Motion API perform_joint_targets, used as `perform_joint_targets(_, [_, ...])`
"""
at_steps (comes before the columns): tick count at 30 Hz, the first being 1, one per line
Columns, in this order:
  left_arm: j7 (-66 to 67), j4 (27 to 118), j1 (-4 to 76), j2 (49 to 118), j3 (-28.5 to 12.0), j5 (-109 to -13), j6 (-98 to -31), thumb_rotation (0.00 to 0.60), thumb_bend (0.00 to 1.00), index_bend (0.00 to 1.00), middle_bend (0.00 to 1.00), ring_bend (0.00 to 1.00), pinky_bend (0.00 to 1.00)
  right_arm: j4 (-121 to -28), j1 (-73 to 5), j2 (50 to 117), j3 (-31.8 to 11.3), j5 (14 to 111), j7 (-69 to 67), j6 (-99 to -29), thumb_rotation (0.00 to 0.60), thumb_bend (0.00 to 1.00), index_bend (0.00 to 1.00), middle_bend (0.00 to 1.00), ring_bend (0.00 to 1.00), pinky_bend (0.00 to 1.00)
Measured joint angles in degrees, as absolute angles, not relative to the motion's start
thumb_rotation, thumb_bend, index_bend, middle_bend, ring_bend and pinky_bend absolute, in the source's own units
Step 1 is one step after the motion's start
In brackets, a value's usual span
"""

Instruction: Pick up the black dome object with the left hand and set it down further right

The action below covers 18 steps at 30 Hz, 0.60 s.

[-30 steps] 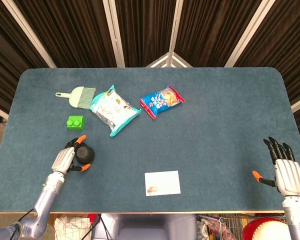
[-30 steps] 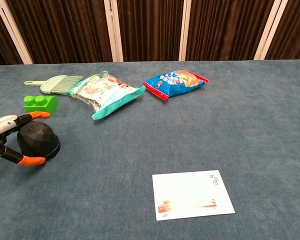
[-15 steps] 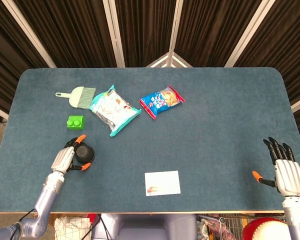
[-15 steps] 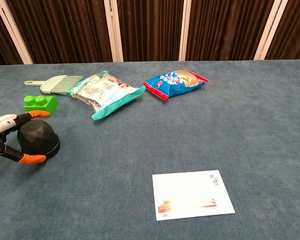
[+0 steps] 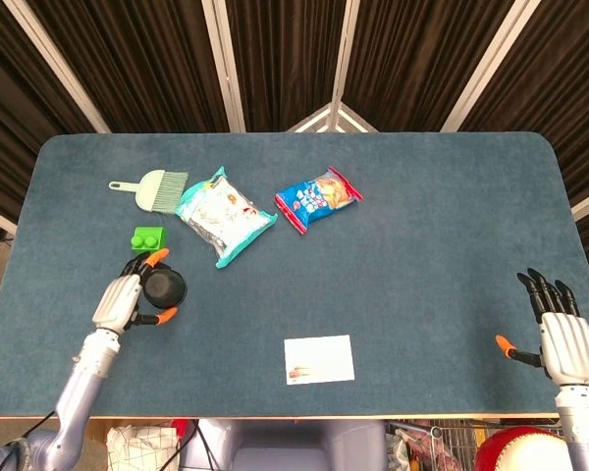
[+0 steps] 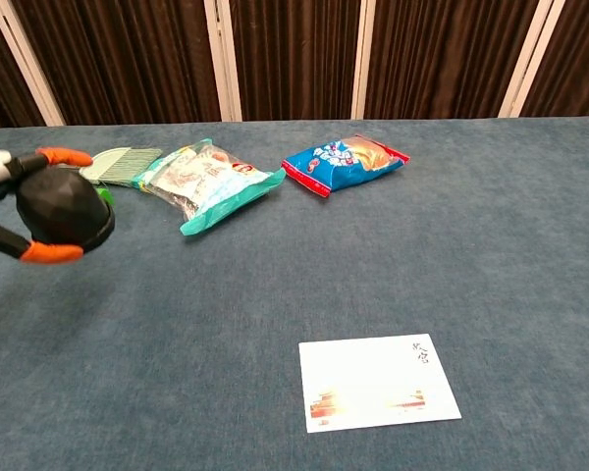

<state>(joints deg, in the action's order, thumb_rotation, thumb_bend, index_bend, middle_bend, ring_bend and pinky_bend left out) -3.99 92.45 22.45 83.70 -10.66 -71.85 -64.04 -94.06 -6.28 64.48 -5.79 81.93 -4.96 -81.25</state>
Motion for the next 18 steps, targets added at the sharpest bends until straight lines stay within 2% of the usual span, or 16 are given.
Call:
perform_joint_targets(7, [1.32, 109.12, 23.32, 70.14, -13.3, -65.62, -61.51, 0.6, 0.54, 0.12, 0.44, 0.0, 0.0, -94.45, -6.25, 64.13, -5.52, 82.09, -5.08, -81.0, 0.6, 0.22, 0.1, 0.07, 0.12, 0.04])
perform_joint_targets(9, [1.59, 110.96, 23.63, 67.54, -13.57, -62.56, -59.65, 0.6, 0.55, 0.13, 0.45, 0.0, 0.0, -94.6, -6.24, 64.02, -5.5, 82.14, -5.09, -81.04, 0.6, 0.22, 0.1, 0.07, 0.12, 0.04])
perform_joint_targets(12, [0.79, 110.12, 24.3, 66.49, -13.46, -58.23, -55.7, 0.6, 0.57, 0.15, 0.46, 0.0, 0.0, -94.83, -6.13, 63.78, -5.47, 82.22, -5.09, -81.25, 0.6, 0.22, 0.1, 0.07, 0.12, 0.04])
perform_joint_targets(18, [-3.11, 101.53, 25.56, 69.16, -12.78, -54.79, -50.76, 0.6, 0.59, 0.18, 0.48, 0.0, 0.0, -95.09, -6.15, 63.67, -5.54, 82.13, -5.14, -81.23, 0.6, 0.22, 0.1, 0.07, 0.12, 0.04])
